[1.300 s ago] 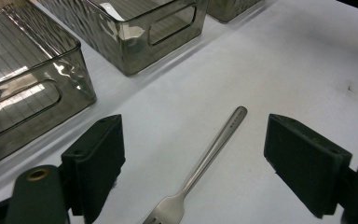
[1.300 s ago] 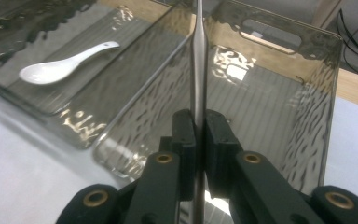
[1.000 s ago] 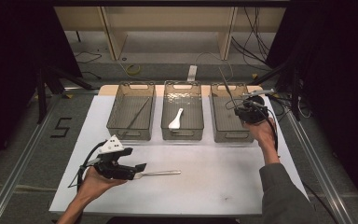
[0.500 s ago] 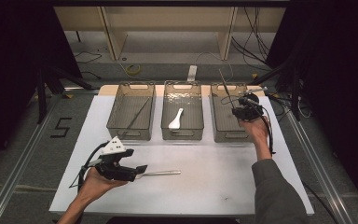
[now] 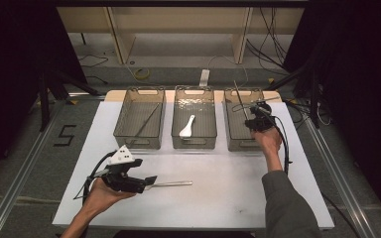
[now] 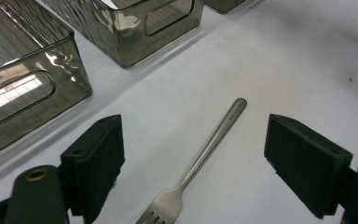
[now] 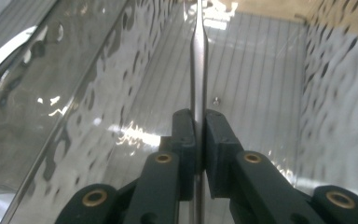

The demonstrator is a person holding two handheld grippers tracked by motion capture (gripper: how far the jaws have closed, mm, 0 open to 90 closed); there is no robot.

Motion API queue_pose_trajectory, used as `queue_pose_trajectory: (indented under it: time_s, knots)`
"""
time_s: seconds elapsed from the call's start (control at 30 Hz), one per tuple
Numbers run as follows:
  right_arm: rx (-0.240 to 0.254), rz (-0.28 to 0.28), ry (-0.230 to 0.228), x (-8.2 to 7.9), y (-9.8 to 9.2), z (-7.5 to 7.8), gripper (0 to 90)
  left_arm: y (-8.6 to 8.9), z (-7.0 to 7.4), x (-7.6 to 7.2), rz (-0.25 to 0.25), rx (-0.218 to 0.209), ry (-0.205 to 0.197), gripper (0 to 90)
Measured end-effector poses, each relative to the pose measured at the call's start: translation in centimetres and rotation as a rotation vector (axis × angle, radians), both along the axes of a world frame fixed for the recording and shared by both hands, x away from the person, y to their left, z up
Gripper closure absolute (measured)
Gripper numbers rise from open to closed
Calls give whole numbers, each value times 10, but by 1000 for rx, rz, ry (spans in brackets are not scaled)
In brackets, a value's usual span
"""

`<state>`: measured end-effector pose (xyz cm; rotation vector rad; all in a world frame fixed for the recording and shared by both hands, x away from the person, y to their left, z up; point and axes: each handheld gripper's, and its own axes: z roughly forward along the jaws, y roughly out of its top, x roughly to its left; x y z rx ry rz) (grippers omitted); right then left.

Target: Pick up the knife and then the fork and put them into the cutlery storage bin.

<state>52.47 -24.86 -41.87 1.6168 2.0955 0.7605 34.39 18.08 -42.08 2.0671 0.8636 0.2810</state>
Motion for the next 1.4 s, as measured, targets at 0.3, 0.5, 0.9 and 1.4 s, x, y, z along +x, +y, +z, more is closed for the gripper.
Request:
queue_pose_trajectory:
  time_s: [0.3, 0.5, 0.9, 1.4]
  knots:
    - [40, 8, -44, -4, 6, 17, 599, 0, 1, 0, -2, 1, 1, 195]
    - [56, 64, -51, -11, 9, 29, 436, 0, 1, 0, 2, -1, 1, 194]
    - [135, 282, -109, -67, 20, 45, 327, -1, 4, 9, -15, 45, 59, 194]
    - [227, 525, -101, -156, 39, 5, 279, -39, -9, 37, -111, 346, 245, 275]
